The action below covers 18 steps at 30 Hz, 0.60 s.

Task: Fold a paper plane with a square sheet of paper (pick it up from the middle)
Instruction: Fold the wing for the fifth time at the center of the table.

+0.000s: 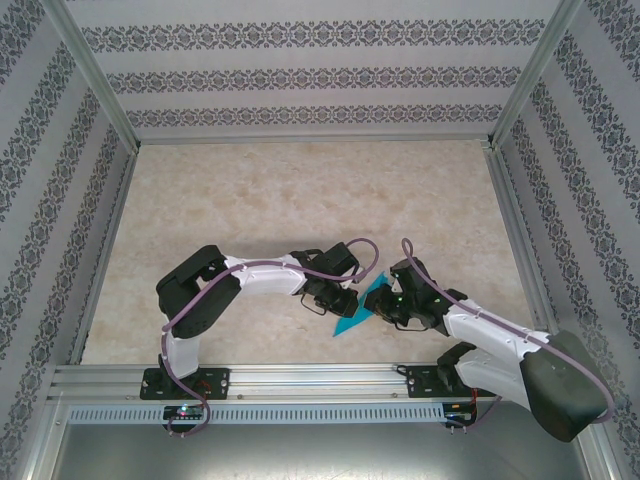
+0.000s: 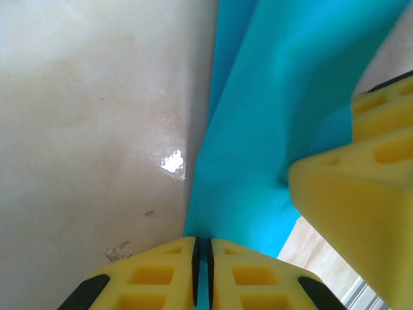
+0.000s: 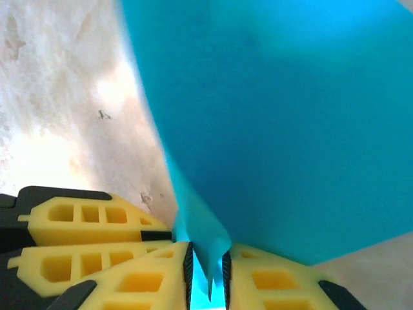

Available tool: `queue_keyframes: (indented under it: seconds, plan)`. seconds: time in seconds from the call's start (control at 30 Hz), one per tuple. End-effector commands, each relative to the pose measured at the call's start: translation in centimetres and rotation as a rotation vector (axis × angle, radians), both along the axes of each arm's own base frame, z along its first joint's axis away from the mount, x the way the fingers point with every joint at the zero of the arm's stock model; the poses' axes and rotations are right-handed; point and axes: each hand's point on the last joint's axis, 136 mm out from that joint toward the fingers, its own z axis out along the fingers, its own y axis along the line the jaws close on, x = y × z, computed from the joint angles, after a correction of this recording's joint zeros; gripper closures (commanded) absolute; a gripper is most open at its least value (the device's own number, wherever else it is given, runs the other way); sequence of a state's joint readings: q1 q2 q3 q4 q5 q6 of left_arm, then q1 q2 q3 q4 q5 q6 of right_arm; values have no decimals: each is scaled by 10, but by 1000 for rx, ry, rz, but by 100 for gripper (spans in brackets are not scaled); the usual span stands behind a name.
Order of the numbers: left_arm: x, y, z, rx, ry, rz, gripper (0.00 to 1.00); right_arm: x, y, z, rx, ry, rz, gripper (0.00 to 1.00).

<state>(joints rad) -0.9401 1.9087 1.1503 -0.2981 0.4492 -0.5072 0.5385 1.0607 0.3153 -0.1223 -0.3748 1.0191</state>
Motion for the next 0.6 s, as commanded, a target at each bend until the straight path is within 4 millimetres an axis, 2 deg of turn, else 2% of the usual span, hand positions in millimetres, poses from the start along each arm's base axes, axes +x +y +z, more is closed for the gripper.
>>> queue_keyframes:
  seconds: [0.0, 0.23, 0.37, 0.57]
  plan:
    - [6, -3, 20, -47, -34, -5, 84, 7, 7, 6, 36, -18, 7, 84]
    - [7, 1, 40, -65, -68, 9, 75, 1, 1, -2, -4, 10, 20, 100]
    - [1, 7, 42, -71, -58, 27, 68, 1, -1, -6, -6, 18, 18, 100]
    - [-18, 23, 28, 23, -77, 37, 62, 2, 1, -8, 0, 26, 28, 100]
